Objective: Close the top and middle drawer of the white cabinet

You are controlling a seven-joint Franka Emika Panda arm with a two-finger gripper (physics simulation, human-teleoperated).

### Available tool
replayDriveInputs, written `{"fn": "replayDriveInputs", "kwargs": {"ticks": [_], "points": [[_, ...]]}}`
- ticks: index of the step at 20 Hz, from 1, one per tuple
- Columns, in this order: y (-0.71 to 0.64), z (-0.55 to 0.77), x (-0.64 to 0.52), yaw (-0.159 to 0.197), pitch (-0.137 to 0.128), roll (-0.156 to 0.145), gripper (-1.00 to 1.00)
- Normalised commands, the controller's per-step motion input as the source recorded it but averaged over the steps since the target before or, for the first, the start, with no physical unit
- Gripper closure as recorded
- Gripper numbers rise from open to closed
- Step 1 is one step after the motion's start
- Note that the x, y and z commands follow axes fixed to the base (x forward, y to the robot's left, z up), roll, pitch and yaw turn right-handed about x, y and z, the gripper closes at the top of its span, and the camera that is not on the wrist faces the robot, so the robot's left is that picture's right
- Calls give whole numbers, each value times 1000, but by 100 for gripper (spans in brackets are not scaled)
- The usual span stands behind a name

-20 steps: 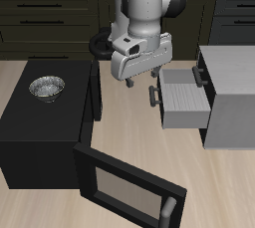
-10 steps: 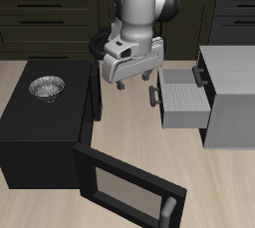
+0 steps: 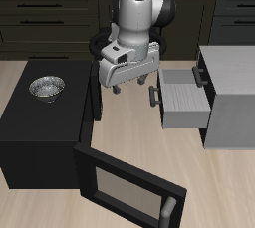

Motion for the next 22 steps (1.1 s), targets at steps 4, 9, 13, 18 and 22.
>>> {"fn": "replayDriveInputs", "kwargs": {"ticks": [4,9,13,18,22], "points": [[-64,-156,11,-6,20,-11,-100],[-70,-175,29,-2,18,-14,-100],[-43,-129,37,-4,8,-11,-100],[3,-160,40,-9,18,-2,-100],[111,-138,39,-1,11,17,-100]]}}
